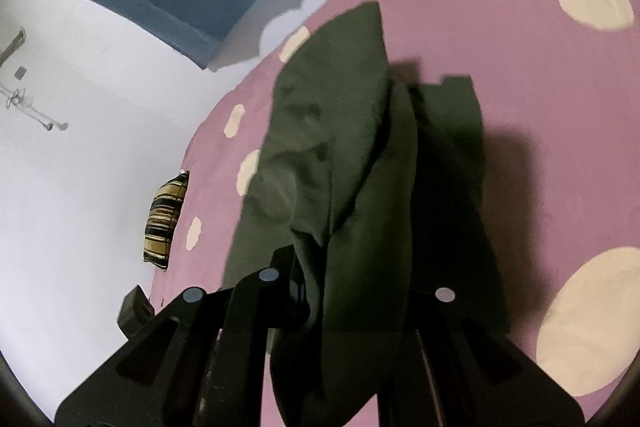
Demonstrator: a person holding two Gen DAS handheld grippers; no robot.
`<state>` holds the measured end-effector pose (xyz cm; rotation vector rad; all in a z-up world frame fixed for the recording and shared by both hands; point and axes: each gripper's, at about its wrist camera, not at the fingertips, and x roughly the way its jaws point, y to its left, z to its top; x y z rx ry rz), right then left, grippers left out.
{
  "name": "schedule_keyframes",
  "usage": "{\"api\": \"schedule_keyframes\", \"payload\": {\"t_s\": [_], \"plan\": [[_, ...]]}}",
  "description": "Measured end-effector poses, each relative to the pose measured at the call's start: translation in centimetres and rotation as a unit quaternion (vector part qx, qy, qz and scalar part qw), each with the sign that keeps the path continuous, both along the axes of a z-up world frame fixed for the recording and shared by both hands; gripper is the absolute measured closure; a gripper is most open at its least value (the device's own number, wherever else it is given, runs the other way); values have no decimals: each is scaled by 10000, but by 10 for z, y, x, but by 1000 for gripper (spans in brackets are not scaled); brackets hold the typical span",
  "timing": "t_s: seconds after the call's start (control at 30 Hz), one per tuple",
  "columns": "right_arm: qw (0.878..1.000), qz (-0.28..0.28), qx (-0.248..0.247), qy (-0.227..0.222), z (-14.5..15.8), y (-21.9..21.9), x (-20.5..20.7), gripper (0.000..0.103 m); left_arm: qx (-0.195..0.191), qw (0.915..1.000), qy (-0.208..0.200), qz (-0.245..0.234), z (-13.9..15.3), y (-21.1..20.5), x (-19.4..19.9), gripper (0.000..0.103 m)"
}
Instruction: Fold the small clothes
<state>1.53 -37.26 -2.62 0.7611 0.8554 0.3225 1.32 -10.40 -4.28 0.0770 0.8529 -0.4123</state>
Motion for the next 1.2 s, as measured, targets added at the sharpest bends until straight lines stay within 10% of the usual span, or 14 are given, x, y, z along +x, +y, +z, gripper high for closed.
{"api": "schedule_keyframes", "payload": {"t_s": [0.4,1.2], "plan": [[9965,-130,803,198,-81,-22,1,95,163,9991,397,10,-26,-2,12,18],[9961,-170,864,17,-79,-39,-39,68,164,9990,416,96,-28,-1,11,18]]}}
